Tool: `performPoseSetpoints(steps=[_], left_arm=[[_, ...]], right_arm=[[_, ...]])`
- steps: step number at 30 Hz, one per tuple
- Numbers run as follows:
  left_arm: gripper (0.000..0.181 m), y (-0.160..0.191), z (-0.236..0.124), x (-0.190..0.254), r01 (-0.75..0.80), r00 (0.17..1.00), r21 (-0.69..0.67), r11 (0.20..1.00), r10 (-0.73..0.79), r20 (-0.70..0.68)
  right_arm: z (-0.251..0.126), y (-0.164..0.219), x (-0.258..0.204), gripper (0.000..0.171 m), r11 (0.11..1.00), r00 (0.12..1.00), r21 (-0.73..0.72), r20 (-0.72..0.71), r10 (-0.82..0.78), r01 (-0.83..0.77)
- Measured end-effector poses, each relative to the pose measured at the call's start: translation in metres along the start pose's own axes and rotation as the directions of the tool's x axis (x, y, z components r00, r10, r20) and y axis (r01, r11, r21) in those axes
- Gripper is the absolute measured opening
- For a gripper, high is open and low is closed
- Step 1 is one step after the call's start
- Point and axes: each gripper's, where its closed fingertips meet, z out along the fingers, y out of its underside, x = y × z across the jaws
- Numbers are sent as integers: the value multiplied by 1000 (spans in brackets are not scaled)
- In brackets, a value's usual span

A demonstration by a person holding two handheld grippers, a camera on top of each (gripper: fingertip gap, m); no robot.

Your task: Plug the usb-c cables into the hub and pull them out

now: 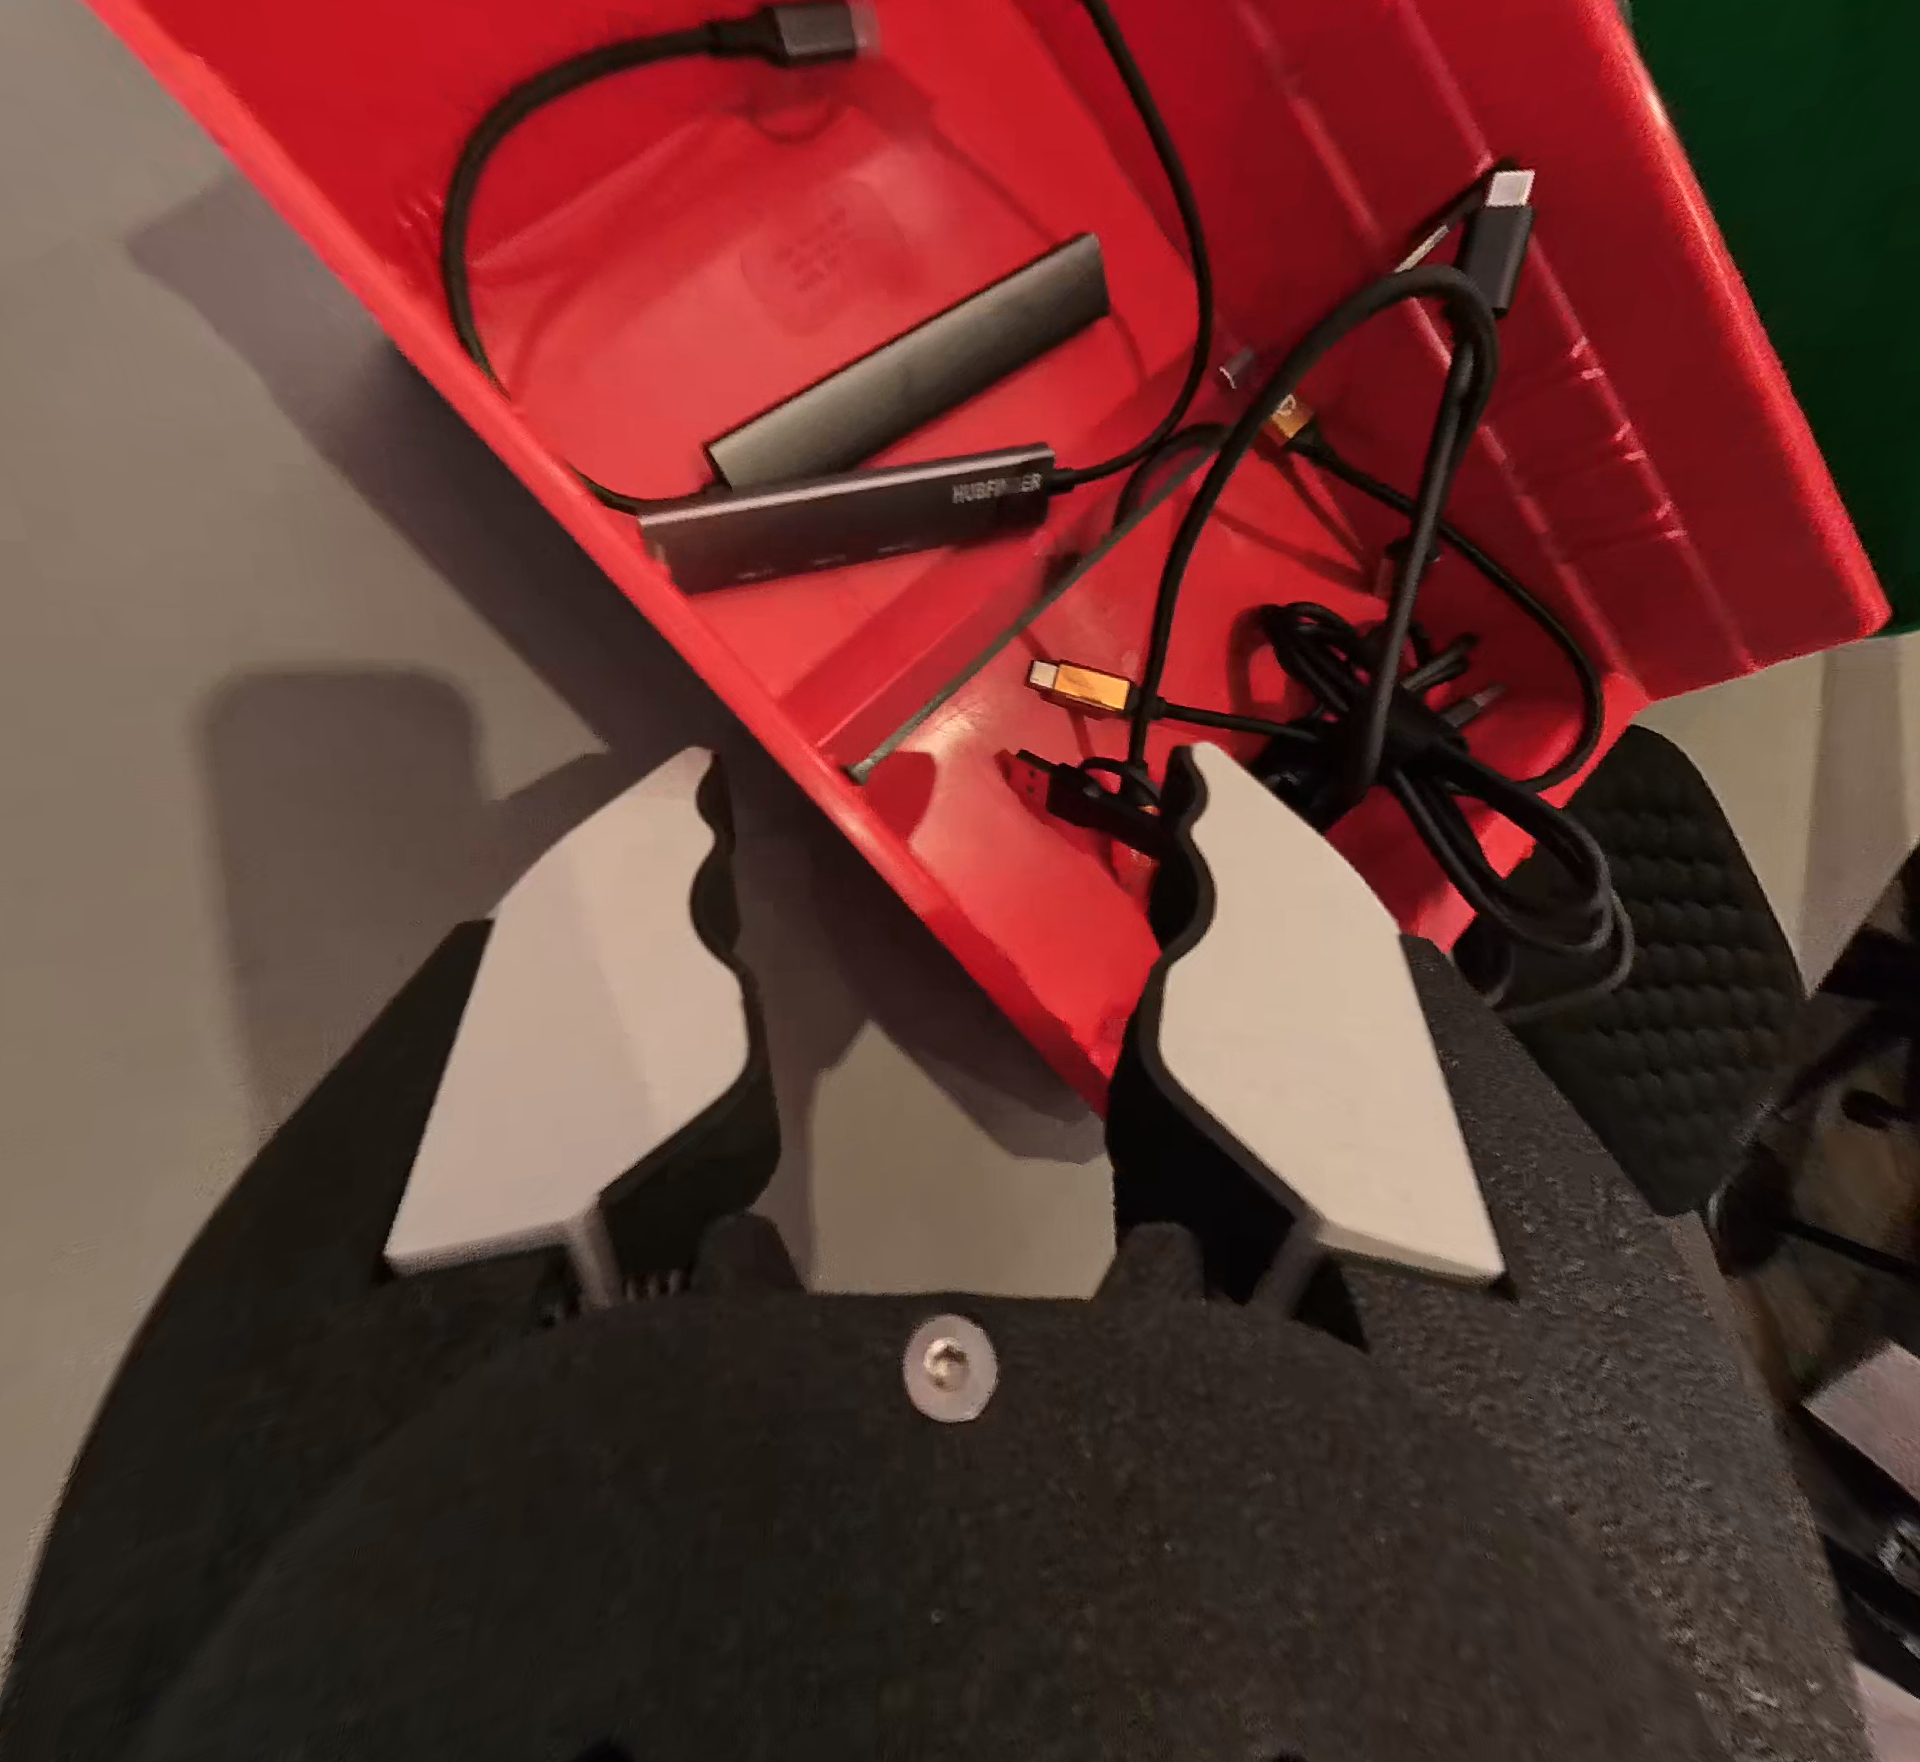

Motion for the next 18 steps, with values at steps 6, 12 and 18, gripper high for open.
performPoseSetpoints(steps=[6, 12, 18], left_arm=[[48, 6, 2, -13, -44, 996, -53, 998, 48, 77], [20, 29, -7, -69, 8, 990, -185, 983, 18, 142], [6, 56, -42, -112, 113, 986, -253, 961, -77, 146]], right_arm=[[3, 3, -1, 13, 1000, 1000, -12, -16, -26, 26], [3, 8, -3, 12, 998, 998, -33, -30, -59, 59], [9, 9, -12, 13, 994, 995, -51, -18, -95, 94]])
